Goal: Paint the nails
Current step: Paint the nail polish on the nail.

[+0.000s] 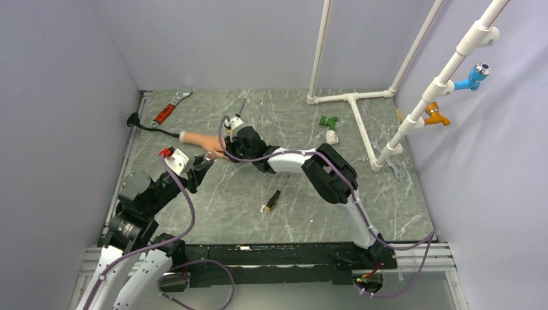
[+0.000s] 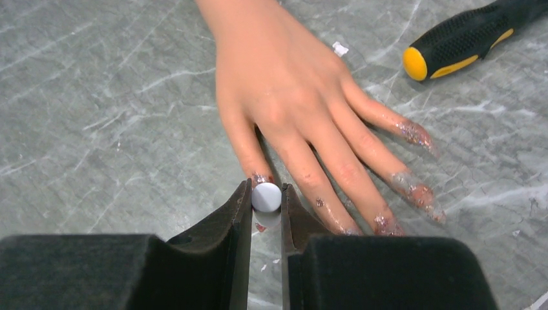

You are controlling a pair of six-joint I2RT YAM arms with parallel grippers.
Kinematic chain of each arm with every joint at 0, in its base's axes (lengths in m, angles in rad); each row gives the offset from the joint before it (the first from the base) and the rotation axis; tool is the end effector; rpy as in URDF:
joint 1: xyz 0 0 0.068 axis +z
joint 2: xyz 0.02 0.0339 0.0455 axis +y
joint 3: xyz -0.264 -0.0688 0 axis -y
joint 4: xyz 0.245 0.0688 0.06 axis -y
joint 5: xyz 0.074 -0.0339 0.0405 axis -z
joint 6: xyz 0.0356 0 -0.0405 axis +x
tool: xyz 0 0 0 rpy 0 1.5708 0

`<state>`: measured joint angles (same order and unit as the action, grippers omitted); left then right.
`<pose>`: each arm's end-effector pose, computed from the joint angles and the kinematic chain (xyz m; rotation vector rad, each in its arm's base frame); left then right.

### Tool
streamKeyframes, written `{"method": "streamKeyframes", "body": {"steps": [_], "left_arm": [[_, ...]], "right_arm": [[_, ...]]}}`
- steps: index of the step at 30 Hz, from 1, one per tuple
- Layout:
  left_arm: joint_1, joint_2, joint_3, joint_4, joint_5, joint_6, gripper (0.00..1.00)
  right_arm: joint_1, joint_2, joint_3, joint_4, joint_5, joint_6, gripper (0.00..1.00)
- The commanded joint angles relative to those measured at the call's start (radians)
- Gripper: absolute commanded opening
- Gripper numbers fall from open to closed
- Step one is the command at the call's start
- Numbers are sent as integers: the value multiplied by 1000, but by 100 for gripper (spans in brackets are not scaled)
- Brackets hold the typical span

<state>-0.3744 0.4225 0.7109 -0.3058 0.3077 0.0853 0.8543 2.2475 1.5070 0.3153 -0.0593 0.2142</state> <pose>0.0937 -0.0484 0.3471 0.5977 1.4918 -0.4687 0.3310 0.3833 0.1531 -0.6901 1.9559 0.7339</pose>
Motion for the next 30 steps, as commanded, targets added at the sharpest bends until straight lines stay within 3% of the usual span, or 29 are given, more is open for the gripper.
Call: {"method": "streamKeyframes", "body": {"steps": [1, 30], "left_arm": [[3, -8, 23, 20, -13, -10, 0], [3, -10, 22, 19, -16, -9, 0]], "right_arm": [[1, -55, -19, 28, 29, -22, 0], [9, -82, -1, 56, 30, -30, 0]]}}
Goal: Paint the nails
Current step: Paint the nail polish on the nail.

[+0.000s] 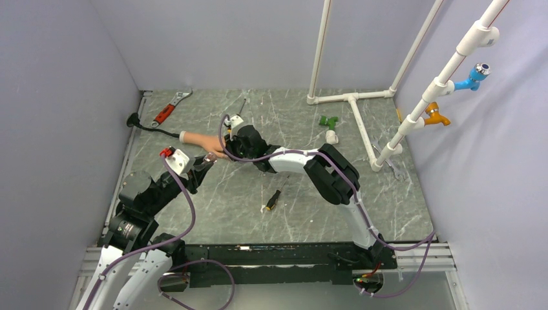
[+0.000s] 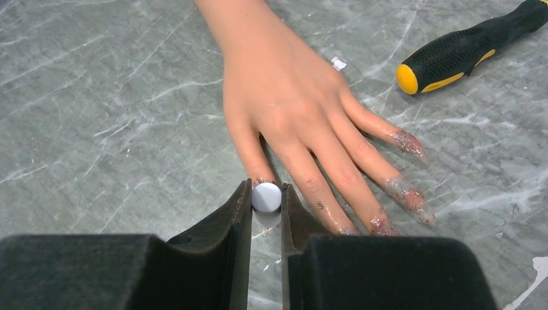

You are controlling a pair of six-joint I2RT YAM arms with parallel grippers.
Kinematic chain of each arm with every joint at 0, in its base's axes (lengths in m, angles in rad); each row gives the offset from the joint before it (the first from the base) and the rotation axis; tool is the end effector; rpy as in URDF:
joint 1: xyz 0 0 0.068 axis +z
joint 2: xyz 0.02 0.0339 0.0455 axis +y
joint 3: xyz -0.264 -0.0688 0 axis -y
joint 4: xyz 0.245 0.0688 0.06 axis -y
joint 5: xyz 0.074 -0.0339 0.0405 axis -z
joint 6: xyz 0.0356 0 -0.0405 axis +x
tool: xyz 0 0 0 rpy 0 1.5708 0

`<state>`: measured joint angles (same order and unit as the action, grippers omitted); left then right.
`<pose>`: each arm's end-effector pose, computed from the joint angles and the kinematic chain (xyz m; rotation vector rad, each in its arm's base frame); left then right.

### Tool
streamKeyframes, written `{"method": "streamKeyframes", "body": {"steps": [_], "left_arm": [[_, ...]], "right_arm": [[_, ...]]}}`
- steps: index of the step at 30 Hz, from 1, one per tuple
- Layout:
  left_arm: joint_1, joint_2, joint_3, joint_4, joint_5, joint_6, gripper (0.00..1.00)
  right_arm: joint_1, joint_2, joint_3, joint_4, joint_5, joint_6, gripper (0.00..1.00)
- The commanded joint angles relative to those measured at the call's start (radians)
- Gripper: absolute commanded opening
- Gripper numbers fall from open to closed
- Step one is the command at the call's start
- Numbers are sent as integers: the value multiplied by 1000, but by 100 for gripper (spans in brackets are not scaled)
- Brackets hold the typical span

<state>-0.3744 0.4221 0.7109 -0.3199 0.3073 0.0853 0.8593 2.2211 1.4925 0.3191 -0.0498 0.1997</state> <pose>0.0936 -0.0484 0.3456 0.5994 1.5056 -0.4694 0.3272 0.3822 0.1616 -0.6972 1.9333 0.7251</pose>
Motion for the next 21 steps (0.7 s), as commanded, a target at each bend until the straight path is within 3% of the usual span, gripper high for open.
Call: {"method": "streamKeyframes", "body": {"steps": [1, 21], "left_arm": [[3, -8, 21, 32, -16, -9, 0], [3, 1, 21, 34, -11, -8, 0]], "right_arm": [[4, -54, 17, 52, 21, -16, 0], [5, -5, 100, 29, 8, -13, 0]]}}
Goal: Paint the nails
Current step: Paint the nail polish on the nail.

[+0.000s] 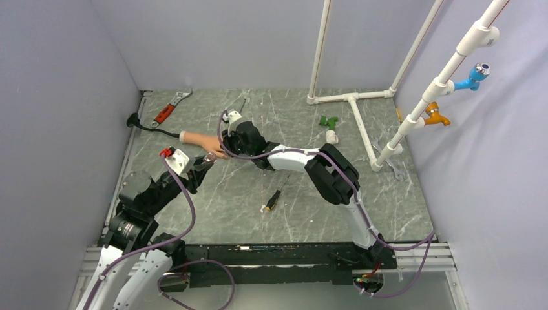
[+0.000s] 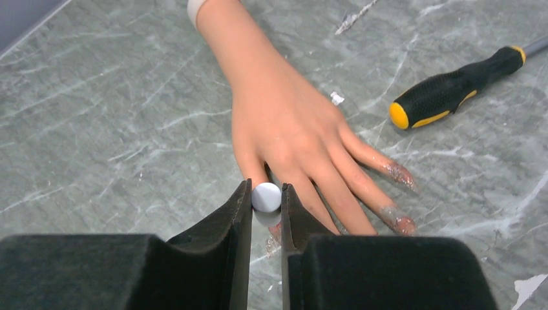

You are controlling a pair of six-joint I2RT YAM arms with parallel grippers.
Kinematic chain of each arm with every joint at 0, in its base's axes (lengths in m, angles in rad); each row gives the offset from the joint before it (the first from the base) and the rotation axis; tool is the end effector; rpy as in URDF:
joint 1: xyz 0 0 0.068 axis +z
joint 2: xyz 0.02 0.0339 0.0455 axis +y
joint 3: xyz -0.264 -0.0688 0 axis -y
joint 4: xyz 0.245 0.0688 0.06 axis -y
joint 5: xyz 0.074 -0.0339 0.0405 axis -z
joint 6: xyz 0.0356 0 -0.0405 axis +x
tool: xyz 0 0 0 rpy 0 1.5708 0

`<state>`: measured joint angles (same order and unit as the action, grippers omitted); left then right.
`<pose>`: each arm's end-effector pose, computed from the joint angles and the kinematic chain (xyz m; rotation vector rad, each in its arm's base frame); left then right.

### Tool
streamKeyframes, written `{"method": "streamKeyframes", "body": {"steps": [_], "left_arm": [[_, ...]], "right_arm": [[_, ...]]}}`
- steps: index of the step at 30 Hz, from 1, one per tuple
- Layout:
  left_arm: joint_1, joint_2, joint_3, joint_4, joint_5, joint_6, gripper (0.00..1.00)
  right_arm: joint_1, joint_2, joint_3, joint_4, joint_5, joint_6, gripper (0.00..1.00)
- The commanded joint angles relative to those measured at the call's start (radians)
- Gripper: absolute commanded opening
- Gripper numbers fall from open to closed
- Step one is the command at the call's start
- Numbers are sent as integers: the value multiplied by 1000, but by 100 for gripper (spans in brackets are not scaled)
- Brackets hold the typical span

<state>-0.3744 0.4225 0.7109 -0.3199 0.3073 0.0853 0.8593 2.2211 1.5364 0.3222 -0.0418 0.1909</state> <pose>0.0937 -0.0484 0.3456 0.5994 1.5060 -0.4694 0.3319 0.3872 0.1763 -0.6850 1.8845 0.7300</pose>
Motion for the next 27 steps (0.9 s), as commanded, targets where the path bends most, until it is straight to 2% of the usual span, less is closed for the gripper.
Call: {"method": "streamKeyframes", "body": {"steps": [1, 27], "left_arm": [[3, -1, 22, 35, -11, -9, 0], [3, 5, 21, 34, -14, -9, 0]], "right_arm": [[5, -2, 60, 25, -1, -4, 0], [4, -7, -1, 13, 18, -10, 0]]}}
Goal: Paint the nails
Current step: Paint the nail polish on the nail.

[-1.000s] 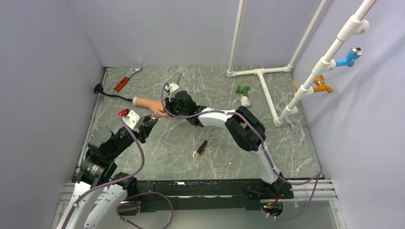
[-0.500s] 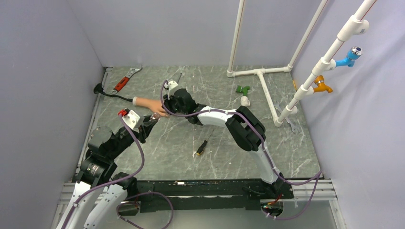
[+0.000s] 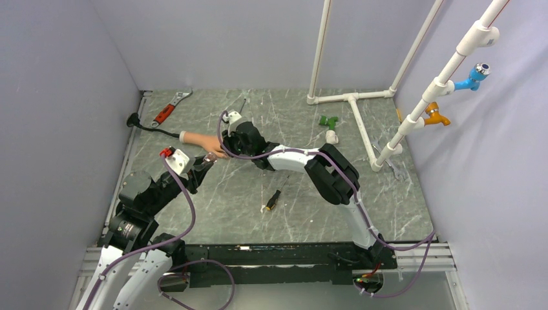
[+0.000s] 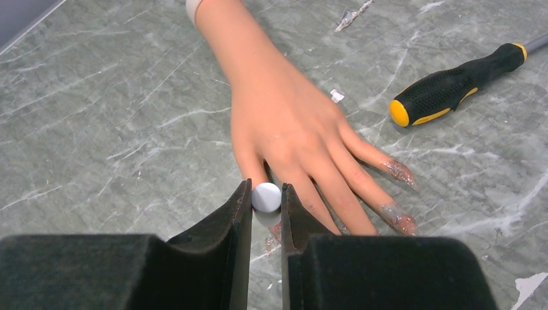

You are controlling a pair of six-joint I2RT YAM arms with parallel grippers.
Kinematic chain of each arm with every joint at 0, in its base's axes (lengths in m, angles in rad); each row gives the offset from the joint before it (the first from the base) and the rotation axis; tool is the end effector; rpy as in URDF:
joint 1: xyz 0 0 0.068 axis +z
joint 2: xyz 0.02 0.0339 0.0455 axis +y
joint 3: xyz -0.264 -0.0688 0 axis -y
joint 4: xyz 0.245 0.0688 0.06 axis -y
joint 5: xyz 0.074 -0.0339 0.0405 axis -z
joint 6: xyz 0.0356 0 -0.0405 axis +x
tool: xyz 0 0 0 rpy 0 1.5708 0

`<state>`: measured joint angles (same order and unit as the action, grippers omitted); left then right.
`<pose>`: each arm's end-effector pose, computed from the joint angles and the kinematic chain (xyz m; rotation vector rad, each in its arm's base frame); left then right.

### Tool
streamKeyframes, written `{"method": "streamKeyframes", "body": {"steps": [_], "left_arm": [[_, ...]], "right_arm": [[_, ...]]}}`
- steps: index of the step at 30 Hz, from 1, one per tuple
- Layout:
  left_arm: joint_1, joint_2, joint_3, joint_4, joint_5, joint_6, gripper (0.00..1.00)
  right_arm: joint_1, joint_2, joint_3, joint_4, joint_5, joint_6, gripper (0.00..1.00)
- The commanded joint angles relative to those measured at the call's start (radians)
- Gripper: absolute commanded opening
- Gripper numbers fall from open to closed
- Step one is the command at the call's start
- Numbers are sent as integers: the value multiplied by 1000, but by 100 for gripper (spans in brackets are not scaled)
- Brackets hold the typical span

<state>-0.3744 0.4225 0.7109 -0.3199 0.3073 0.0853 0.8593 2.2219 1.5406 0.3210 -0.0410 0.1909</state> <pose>0.0937 -0.0484 0.3456 0.5994 1.5060 -0.4694 0.3323 0.3877 0.1772 -0.6837 1.8825 0.7301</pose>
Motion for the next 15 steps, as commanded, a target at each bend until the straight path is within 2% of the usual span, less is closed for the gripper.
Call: {"method": "streamKeyframes", "body": {"steps": [1, 15], "left_arm": [[3, 5, 22, 33, -14, -9, 0], [3, 1, 22, 34, -13, -9, 0]], "right_arm": [[4, -9, -11, 13, 19, -10, 0], [5, -17, -38, 12, 25, -12, 0]]}}
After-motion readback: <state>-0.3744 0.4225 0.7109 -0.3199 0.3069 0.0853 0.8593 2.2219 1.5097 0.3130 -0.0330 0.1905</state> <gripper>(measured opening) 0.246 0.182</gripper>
